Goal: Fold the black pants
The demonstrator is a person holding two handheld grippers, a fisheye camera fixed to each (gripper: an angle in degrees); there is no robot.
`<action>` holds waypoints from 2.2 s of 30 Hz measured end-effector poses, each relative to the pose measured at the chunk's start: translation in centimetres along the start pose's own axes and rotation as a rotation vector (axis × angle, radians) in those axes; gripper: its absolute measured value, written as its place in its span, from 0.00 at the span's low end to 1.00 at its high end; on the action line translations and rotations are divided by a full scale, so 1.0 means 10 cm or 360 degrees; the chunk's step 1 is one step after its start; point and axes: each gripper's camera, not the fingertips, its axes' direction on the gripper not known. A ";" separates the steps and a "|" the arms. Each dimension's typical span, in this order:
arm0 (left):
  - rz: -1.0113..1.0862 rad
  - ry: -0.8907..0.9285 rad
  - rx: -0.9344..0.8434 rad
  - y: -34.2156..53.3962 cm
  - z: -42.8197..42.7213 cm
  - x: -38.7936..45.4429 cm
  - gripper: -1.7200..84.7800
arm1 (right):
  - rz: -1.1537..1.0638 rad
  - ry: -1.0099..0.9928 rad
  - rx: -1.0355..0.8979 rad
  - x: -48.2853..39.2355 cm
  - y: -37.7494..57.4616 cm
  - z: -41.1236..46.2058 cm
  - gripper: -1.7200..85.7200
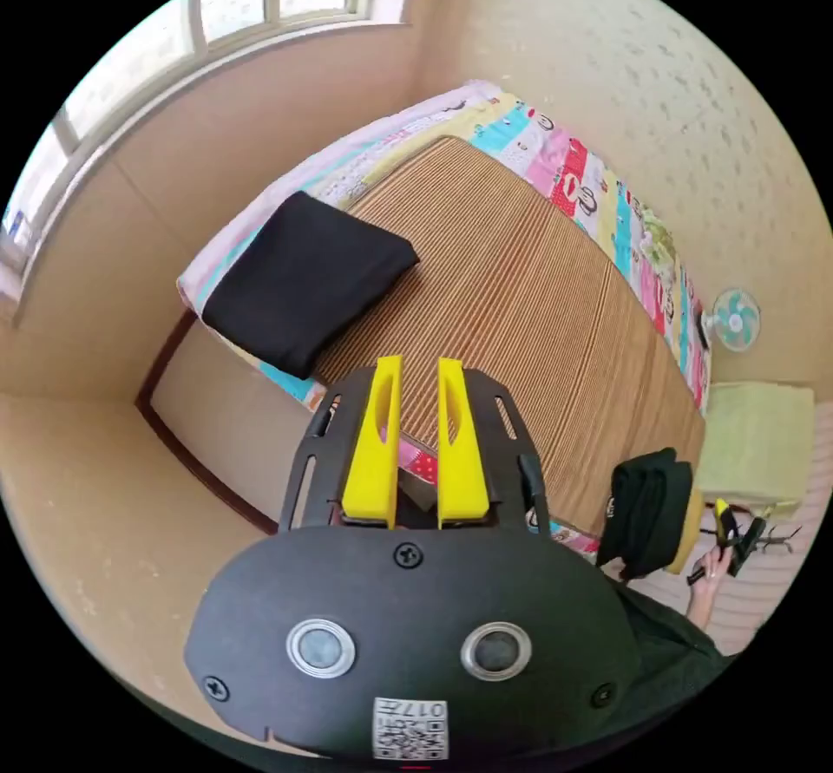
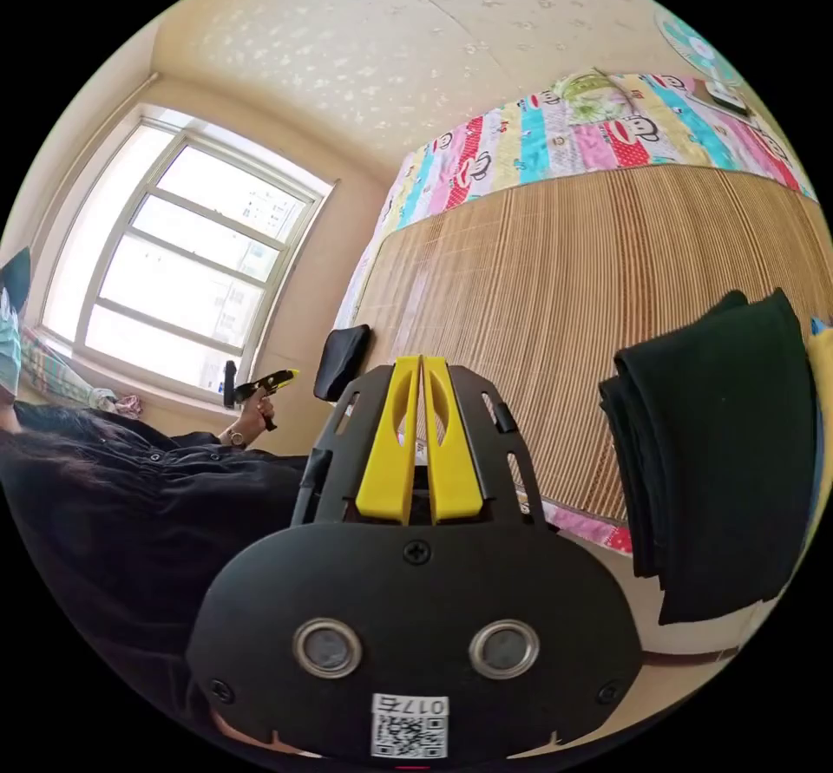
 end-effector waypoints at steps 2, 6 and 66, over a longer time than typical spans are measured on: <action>-0.0283 0.0123 -0.0018 -0.14 0.12 -0.69 0.12 | -0.0035 -0.0011 -0.0001 -0.20 -0.09 0.26 0.02; -0.0624 0.0167 -0.0266 -0.41 0.57 -1.78 0.16 | 0.0008 -0.0044 -0.0038 -0.54 -0.15 0.87 0.02; -0.0170 0.1281 -0.0157 0.42 0.17 -2.48 0.24 | -0.0058 -0.0947 -0.1258 -1.76 -2.50 6.14 0.06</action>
